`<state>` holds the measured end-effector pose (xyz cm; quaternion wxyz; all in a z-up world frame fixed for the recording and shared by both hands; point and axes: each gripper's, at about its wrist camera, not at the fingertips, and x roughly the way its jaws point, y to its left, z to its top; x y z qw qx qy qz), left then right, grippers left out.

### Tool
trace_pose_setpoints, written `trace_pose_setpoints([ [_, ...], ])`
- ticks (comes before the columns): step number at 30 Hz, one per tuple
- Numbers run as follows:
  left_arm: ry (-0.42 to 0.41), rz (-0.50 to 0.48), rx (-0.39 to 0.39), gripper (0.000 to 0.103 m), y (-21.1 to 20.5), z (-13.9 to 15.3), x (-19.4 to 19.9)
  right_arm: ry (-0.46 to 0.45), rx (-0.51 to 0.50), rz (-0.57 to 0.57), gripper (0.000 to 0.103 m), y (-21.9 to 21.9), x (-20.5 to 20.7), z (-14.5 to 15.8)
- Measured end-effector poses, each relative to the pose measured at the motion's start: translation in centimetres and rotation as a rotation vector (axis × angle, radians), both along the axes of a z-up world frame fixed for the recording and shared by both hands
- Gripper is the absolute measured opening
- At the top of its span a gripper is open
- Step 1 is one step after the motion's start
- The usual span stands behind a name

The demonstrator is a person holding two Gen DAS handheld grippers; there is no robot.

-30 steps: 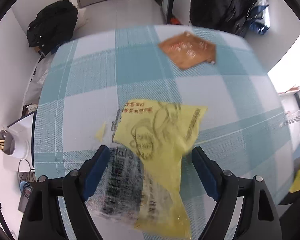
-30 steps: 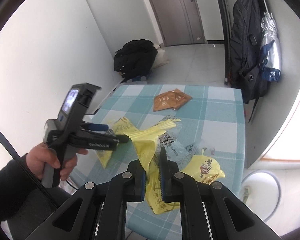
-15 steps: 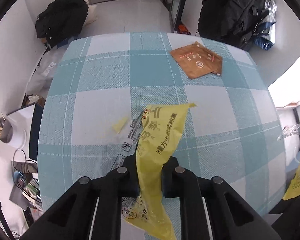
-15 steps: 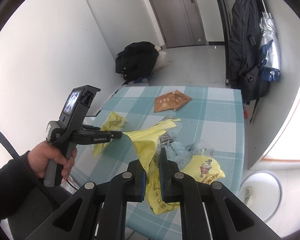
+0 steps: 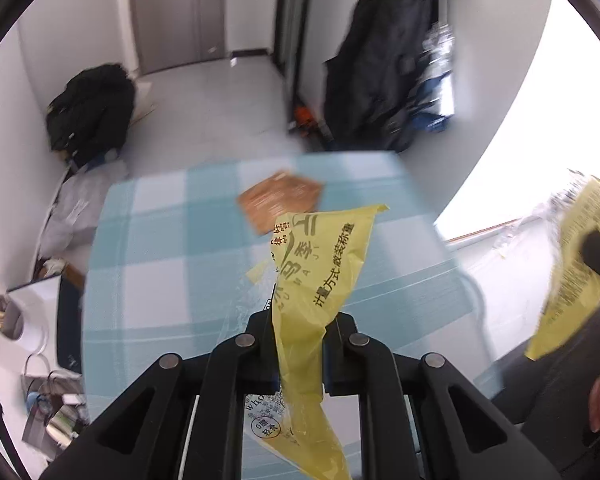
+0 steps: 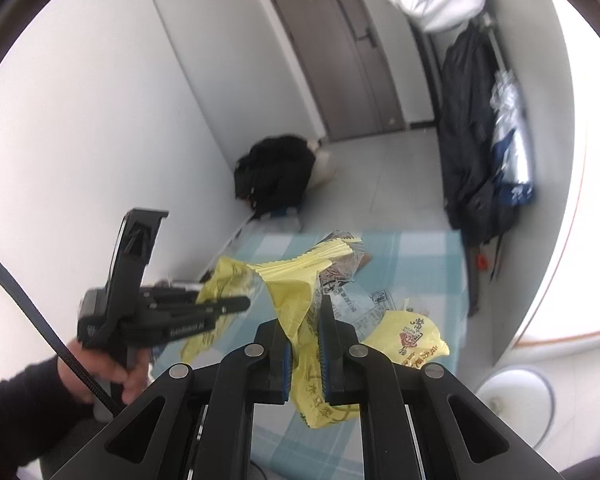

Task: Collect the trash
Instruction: 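Carry both yellow bags in both grippers over the white bin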

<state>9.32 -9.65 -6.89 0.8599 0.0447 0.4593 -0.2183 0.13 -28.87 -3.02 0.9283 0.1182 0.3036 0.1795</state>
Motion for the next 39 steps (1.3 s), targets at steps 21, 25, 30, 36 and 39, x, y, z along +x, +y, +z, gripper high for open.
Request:
trace_pose_setpoints([
  [21, -0.116, -0.373, -0.085, 0.010, -21.4, 5.9, -2.9, -0.147, -0.019, -0.408, 0.010, -20.1, -7.5, 7.2],
  [25, -0.080, -0.428, -0.086, 0.010, -24.5, 4.3, -2.9, -0.098, -0.018, -0.465, 0.010, -23.1, -8.3, 5.2],
  [30, -0.017, -0.468, -0.075, 0.010, -27.8, 1.7, -2.4, -0.030, 0.014, -0.511, 0.010, -25.8, -8.5, 2.1],
  [36, 0.069, -0.504, -0.048, 0.010, -30.9, -2.3, -1.2, 0.070, 0.053, -0.545, 0.010, -28.6, -7.6, -2.6],
  [39, 0.119, -0.516, -0.030, 0.010, -31.8, -4.4, -0.6, 0.129, 0.078, -0.551, 0.010, -29.5, -6.9, -5.5],
])
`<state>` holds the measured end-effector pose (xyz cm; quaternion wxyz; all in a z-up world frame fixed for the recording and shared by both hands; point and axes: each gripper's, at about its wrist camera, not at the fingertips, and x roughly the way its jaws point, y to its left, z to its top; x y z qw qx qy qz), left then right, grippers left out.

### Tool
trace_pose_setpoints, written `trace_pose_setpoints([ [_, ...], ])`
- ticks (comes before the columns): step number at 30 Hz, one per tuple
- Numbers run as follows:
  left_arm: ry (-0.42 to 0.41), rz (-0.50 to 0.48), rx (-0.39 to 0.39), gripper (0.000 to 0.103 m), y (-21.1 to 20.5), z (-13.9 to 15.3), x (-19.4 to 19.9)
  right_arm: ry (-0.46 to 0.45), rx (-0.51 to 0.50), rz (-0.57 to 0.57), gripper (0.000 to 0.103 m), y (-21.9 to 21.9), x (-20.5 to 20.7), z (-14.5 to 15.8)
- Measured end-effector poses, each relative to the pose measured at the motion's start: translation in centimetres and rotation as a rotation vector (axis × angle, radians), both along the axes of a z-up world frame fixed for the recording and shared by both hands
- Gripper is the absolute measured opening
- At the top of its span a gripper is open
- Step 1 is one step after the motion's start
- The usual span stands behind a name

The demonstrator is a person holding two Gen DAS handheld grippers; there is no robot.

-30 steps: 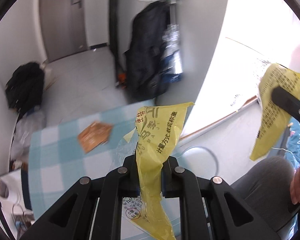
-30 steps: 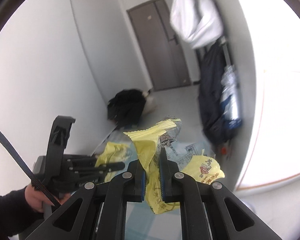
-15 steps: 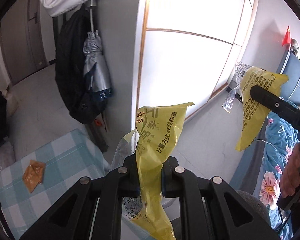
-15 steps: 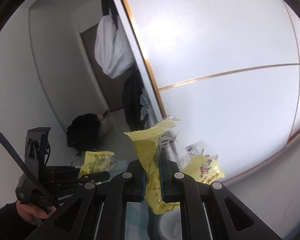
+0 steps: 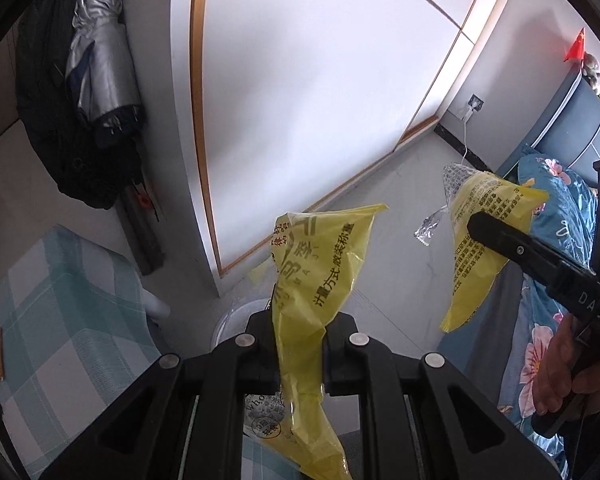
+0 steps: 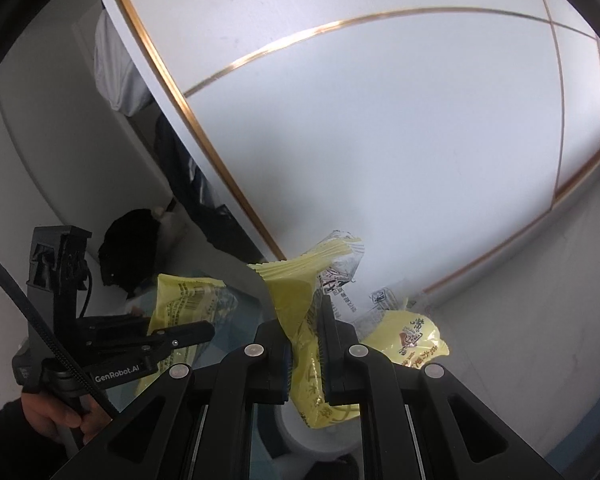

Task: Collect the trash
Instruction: 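Carry both yellow bags in both grippers over the white bin, then open both grippers to drop the yellow bags into the bin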

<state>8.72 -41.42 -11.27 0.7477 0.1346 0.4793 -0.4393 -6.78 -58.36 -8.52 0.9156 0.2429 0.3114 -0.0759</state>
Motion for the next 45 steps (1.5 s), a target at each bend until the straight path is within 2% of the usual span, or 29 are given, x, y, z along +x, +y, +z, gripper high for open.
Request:
trace_pose_setpoints([
  [6, 0.106, 0.005, 0.052, 0.010, -1.4, -4.0, 1.7, 0.112, 0.080, -0.006, 0.010, -0.8, 1.7, -6.0],
  [10, 0.174, 0.004, 0.099, 0.010, -2.4, -6.3, 1.9, 0.164, 0.130, -0.002, 0.010, -0.9, 2.9, -8.9],
  [15, 0.307, 0.015, 0.208, 0.010, -3.3, -10.1, 1.9, 0.232, 0.208, 0.020, 0.010, -0.3, 4.0, -12.9],
  [25, 0.427, 0.037, 0.291, 0.010, -4.3, -13.3, 2.2, 0.298, 0.318, 0.054, 0.010, 1.1, 6.7, -18.8],
  [30, 0.505, 0.063, 0.304, 0.012, -4.9, -14.7, 2.7, 0.319, 0.375, 0.067, 0.012, 1.7, 8.9, -20.7],
  [34, 0.543, 0.105, 0.333, 0.015, -4.6, -15.6, 3.3, 0.352, 0.406, 0.076, 0.015, 2.2, 9.9, -21.7],
  [36, 0.556, 0.122, 0.333, 0.022, -4.5, -15.9, 3.5, 0.366, 0.418, 0.082, 0.016, 2.4, 10.3, -22.4],
  [37, 0.553, 0.122, 0.338, 0.032, -4.5, -15.8, 3.5, 0.368, 0.421, 0.086, 0.016, 2.4, 10.1, -22.6],
  [40, 0.521, 0.131, 0.344, 0.050, -4.3, -15.5, 3.6, 0.380, 0.447, 0.095, 0.024, 2.2, 11.0, -23.3],
  [42, 0.520, 0.140, 0.336, 0.051, -4.1, -15.3, 3.9, 0.380, 0.449, 0.099, 0.039, 2.4, 11.4, -23.7],
  [45, 0.502, 0.154, 0.342, 0.052, -3.6, -14.7, 4.2, 0.366, 0.449, 0.109, 0.050, 2.3, 11.3, -23.4],
])
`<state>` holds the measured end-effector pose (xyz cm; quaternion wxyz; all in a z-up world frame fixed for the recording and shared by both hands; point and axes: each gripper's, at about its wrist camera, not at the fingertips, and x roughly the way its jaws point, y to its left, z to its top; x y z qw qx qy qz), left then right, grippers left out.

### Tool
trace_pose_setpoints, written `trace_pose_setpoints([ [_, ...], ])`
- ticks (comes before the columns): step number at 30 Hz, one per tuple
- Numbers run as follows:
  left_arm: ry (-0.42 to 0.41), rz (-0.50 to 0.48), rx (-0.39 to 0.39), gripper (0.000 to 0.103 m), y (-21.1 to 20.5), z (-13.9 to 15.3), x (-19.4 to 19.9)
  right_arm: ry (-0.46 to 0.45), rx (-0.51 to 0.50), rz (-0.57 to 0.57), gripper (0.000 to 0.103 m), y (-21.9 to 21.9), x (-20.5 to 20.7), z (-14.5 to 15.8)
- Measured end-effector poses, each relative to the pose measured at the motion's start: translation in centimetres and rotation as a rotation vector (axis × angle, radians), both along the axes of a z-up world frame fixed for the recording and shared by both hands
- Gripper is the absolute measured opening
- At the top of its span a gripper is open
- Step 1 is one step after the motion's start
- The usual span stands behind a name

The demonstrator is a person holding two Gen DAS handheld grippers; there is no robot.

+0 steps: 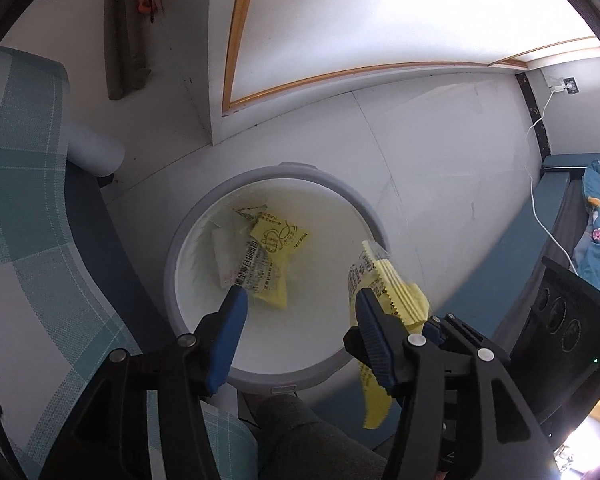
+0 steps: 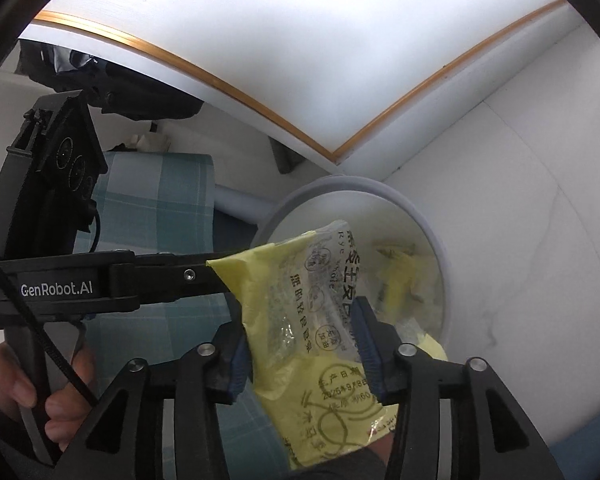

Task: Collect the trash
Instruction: 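Open both grippers to drop the yellow bags into the bin, then move both open grippers back over the table toward the brown sachets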

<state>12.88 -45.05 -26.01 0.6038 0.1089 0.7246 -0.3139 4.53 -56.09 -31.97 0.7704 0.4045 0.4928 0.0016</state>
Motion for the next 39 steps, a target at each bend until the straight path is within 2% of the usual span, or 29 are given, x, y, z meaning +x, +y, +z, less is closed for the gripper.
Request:
trace_pose_setpoints([
  [6, -0.046, -0.003, -0.004, 0.058, 0.9, 1.4, -0.1, -0.017, -0.003, 0.017, 0.065, 0.3, 0.9, 0.7],
  [11, -0.073, 0.020, -0.033, 0.059, 2.4, 2.5, 0.5, -0.047, -0.005, 0.056, 0.065, 1.0, 1.5, 0.7],
  [17, -0.099, 0.055, -0.088, 0.059, 3.7, 5.1, 1.0, -0.044, -0.067, 0.079, 0.065, 1.5, 0.8, 2.2],
  [22, -0.187, 0.082, -0.135, 0.059, 4.8, 8.0, 1.2, -0.034, -0.098, 0.041, 0.065, 0.6, -0.6, 3.7],
  [25, -0.238, 0.089, -0.176, 0.059, 5.9, 10.3, 1.5, -0.055, -0.155, 0.010, 0.065, 0.0, -1.6, 6.2],
  [28, -0.316, 0.145, -0.230, 0.059, 8.4, 14.2, 2.2, -0.101, -0.263, 0.000, 0.068, 0.1, -2.0, 9.8],
  [30, -0.376, 0.186, -0.257, 0.062, 10.6, 16.4, 2.7, -0.166, -0.346, 0.001, 0.070, 0.5, -2.3, 13.3],
  [32, -0.441, 0.231, -0.274, 0.073, 13.0, 18.5, 3.1, -0.228, -0.411, 0.009, 0.071, 1.2, -2.4, 16.5],
  [35, -0.525, 0.295, -0.297, 0.077, 16.7, 20.7, 3.6, -0.334, -0.507, 0.039, 0.075, 3.2, -1.7, 21.9],
  [37, -0.543, 0.331, -0.311, 0.082, 18.9, 21.3, 3.7, -0.395, -0.539, 0.063, 0.077, 4.7, -1.0, 24.7],
  [39, -0.547, 0.378, -0.326, 0.082, 21.5, 21.7, 3.9, -0.461, -0.567, 0.093, 0.081, 6.7, -0.1, 27.5],
])
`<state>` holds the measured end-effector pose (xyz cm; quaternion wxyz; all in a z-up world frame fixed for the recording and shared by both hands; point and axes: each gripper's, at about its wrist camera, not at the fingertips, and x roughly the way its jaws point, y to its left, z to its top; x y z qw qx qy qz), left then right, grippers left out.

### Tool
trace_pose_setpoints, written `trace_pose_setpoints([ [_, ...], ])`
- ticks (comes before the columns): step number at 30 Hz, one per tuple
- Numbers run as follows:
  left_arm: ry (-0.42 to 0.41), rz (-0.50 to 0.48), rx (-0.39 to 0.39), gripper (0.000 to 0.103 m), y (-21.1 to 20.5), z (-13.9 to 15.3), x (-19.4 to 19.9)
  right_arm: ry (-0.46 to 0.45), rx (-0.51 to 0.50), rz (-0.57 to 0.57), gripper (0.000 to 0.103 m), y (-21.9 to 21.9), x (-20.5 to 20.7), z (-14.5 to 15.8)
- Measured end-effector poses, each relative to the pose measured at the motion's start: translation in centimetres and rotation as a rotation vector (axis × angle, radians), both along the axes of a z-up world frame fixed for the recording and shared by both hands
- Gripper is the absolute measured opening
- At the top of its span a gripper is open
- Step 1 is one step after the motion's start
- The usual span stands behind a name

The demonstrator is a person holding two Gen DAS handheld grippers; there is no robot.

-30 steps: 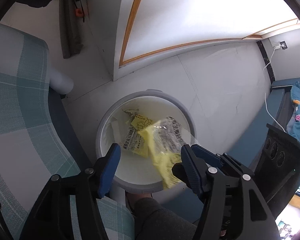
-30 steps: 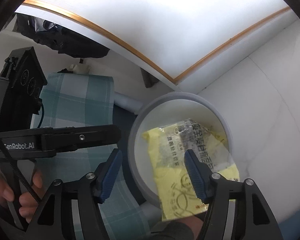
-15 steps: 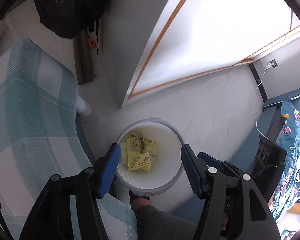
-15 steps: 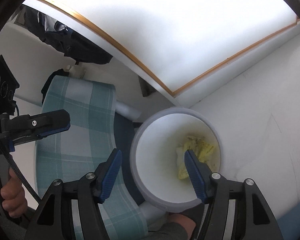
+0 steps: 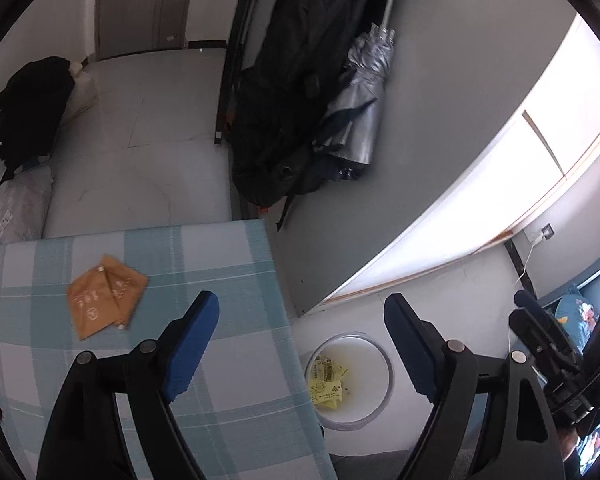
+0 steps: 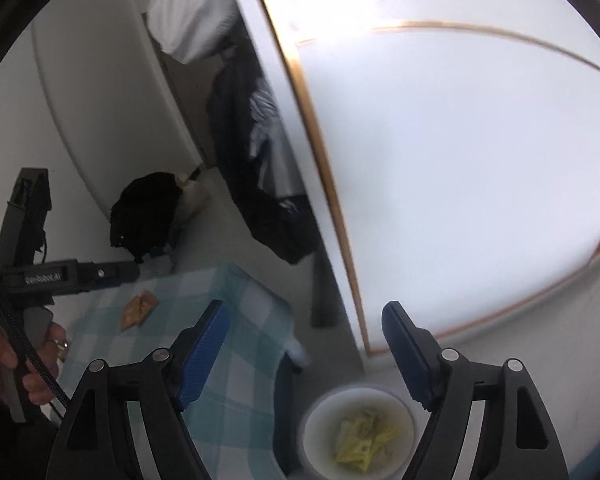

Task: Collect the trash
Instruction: 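Move both open grippers back over the table toward the brown sachets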

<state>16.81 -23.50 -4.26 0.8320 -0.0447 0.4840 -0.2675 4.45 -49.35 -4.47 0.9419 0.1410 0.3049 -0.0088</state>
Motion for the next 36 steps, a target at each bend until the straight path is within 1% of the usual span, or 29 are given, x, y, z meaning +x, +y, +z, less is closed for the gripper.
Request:
trace_pose_setpoints([
  [3, -0.002, 0.049, -0.047, 0.082, 3.2, 0.5, 0.1, -0.041, -0.020, 0.045, 0.082, 2.5, 1.4, 2.9],
  [4, -0.013, 0.070, -0.057, 0.082, 4.0, 1.2, -0.1, -0.050, -0.033, 0.058, 0.082, 3.3, 1.8, 3.6],
  [6, -0.037, 0.089, -0.081, 0.082, 5.6, 2.3, -0.6, -0.064, -0.089, 0.081, 0.082, 5.3, 2.8, 5.3],
  [10, -0.006, 0.079, -0.160, 0.082, 8.2, 4.1, -2.7, -0.082, -0.091, 0.131, 0.082, 8.3, 3.9, 7.8],
  [12, 0.009, 0.052, -0.185, 0.082, 9.1, 4.4, -4.3, -0.093, -0.103, 0.144, 0.082, 9.8, 4.1, 8.4],
  [14, 0.000, 0.036, -0.187, 0.082, 9.8, 4.7, -6.3, -0.110, -0.121, 0.149, 0.082, 11.2, 3.9, 9.1],
  [16, -0.027, 0.045, -0.166, 0.082, 11.1, 5.2, -7.7, -0.118, -0.120, 0.152, 0.082, 12.2, 3.8, 9.1],
  [18, -0.062, 0.085, -0.148, 0.082, 12.5, 5.4, -8.1, -0.121, -0.131, 0.161, 0.082, 13.1, 3.6, 9.1],
  [20, -0.093, 0.168, -0.119, 0.082, 14.7, 5.8, -7.8, -0.124, -0.134, 0.171, 0.083, 14.3, 3.4, 9.2],
  [22, -0.116, 0.250, -0.107, 0.082, 17.0, 5.7, -7.2, -0.123, -0.130, 0.194, 0.083, 15.7, 3.4, 8.9],
  [24, -0.144, 0.334, -0.080, 0.083, 19.0, 5.7, -6.5, -0.123, -0.139, 0.211, 0.083, 17.2, 3.3, 8.3],
  [27, -0.193, 0.401, -0.028, 0.089, 20.9, 5.5, -5.4, -0.104, -0.147, 0.254, 0.083, 19.3, 4.0, 7.2],
  [28, -0.206, 0.418, -0.020, 0.091, 21.5, 5.2, -5.0, -0.095, -0.153, 0.263, 0.083, 19.8, 4.3, 6.9],
  [30, -0.220, 0.439, 0.018, 0.092, 22.5, 4.4, -3.7, -0.056, -0.177, 0.285, 0.083, 21.2, 5.6, 5.5],
  [32, -0.221, 0.445, 0.033, 0.092, 23.1, 3.5, -2.8, -0.013, -0.179, 0.307, 0.083, 22.3, 7.3, 3.9],
  [33, -0.214, 0.458, 0.035, 0.092, 23.7, 2.8, -2.3, 0.011, -0.179, 0.318, 0.083, 22.8, 8.2, 3.0],
  [35, -0.191, 0.469, 0.002, 0.092, 24.6, 1.8, -1.7, 0.065, -0.189, 0.332, 0.083, 23.7, 10.2, 1.2],
  [36, -0.180, 0.475, -0.002, 0.092, 25.0, 1.3, -1.7, 0.088, -0.196, 0.348, 0.083, 24.2, 11.1, 0.4],
])
